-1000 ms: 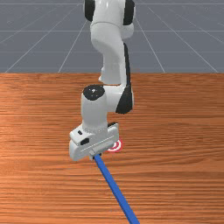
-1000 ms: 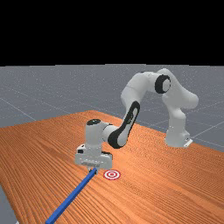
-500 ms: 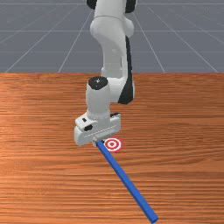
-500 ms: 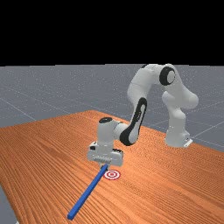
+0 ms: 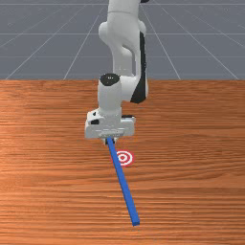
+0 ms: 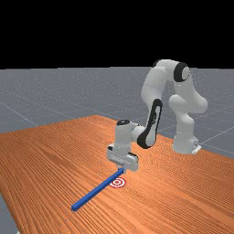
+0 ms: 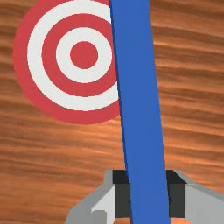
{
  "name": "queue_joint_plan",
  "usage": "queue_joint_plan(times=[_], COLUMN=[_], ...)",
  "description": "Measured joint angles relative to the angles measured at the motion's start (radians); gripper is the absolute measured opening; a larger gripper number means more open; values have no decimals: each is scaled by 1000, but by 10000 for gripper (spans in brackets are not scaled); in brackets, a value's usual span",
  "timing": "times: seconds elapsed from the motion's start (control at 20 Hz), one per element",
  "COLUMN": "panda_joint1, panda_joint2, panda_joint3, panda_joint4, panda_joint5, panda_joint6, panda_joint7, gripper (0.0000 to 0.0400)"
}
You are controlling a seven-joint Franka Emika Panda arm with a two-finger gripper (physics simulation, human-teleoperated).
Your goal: Pull the pivot to the target area
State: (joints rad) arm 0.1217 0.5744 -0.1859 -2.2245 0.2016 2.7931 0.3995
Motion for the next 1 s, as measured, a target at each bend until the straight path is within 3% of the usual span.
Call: queue_joint_plan(times=[0.1, 0.15, 0.2, 0.25, 0.45, 0.6, 0.7, 1.0], panda_joint1=[-6, -31, -19, -54, -174, -132, -58, -64], panda_joint2=[-49, -69, -85, -100, -112, -133, -134, -148], panda_joint3=[8, 24, 16, 48, 145, 113, 52, 51], panda_joint4=[-103, -130, -185, -213, -239, -249, -246, -282], panda_joint5=[2, -52, -51, -50, -200, -155, -72, -65], panda_joint6=[59, 30, 109, 125, 150, 139, 124, 143], panda_joint7=[-32, -142, -137, -193, -562, -455, -230, -228], gripper=[99, 95, 95, 95, 119, 105, 96, 96])
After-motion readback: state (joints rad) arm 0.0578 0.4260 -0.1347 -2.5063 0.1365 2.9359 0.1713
